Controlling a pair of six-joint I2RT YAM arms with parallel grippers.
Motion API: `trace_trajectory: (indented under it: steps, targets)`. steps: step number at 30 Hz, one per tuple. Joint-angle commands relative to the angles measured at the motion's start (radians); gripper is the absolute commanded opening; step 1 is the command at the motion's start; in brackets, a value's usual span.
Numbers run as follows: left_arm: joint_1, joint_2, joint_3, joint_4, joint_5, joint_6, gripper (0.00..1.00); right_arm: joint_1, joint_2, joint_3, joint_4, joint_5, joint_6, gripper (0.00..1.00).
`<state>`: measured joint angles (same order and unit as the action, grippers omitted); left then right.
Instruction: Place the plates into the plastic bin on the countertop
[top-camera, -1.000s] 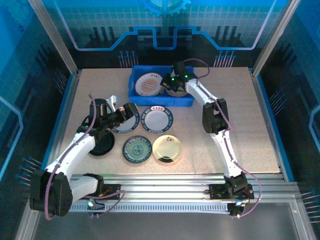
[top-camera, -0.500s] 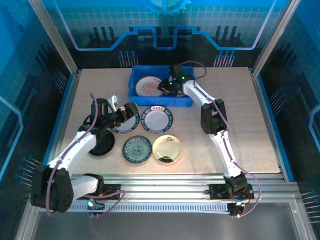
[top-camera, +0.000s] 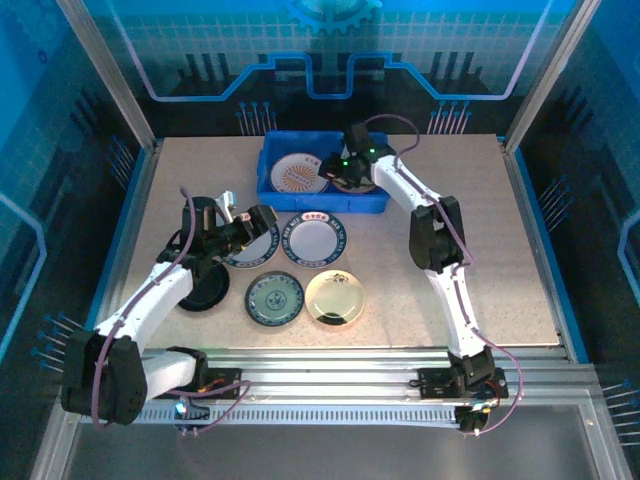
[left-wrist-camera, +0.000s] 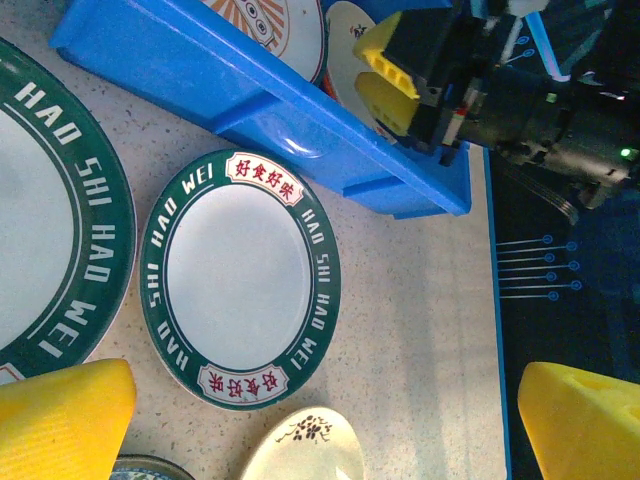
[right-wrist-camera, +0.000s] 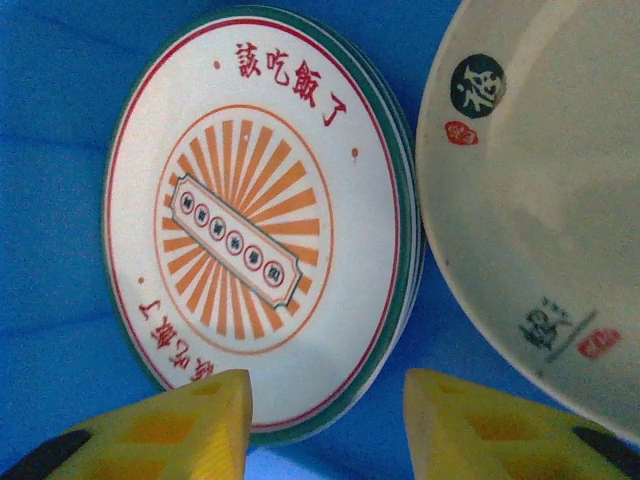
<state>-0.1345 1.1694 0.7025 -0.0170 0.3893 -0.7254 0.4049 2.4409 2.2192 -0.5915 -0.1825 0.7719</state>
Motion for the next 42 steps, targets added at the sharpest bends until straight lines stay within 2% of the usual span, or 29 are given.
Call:
trace_trajectory:
  steps: [1,6,12,14,18,21,23,25,27,31,34,42]
  targets:
    - [0.004,0.015,0.015,0.001,0.012,0.028,0.99,0.003,-0.146,-0.070,0.012,0.020,-0.038,0.45]
    - [0.003,-0.013,0.014,-0.091,-0.008,0.050,0.99,0.033,-0.316,-0.257,0.091,-0.017,-0.086,0.46]
    - [0.007,-0.096,-0.011,-0.245,-0.095,0.085,0.99,0.139,-0.531,-0.536,0.196,-0.020,-0.106,0.48]
    - [0.015,-0.118,-0.004,-0.328,-0.152,0.096,0.99,0.184,-0.576,-0.594,0.202,-0.014,-0.114,0.47]
    - [0.056,-0.184,-0.036,-0.394,-0.196,0.088,0.99,0.257,-0.622,-0.674,0.235,-0.051,-0.099,0.42]
    - [0.120,-0.239,-0.059,-0.413,-0.191,0.069,0.99,0.322,-0.608,-0.673,0.237,-0.064,-0.092,0.36]
    - [0.166,-0.284,-0.075,-0.411,-0.177,0.047,0.99,0.359,-0.586,-0.676,0.260,-0.077,-0.063,0.27]
    - [0.212,-0.326,-0.086,-0.410,-0.155,0.023,0.99,0.393,-0.546,-0.669,0.293,-0.116,-0.021,0.24]
    - [0.247,-0.355,-0.092,-0.412,-0.126,0.003,0.99,0.426,-0.499,-0.649,0.307,-0.133,0.009,0.25]
    - [0.323,-0.408,-0.123,-0.406,-0.052,-0.041,0.99,0.488,-0.389,-0.561,0.296,-0.167,0.040,0.34]
    - [0.391,-0.440,-0.152,-0.392,0.015,-0.063,0.99,0.520,-0.313,-0.478,0.263,-0.188,0.060,0.37]
    - [0.405,-0.411,-0.163,-0.340,0.023,-0.069,0.99,0.563,-0.134,-0.276,0.146,-0.219,0.106,0.38]
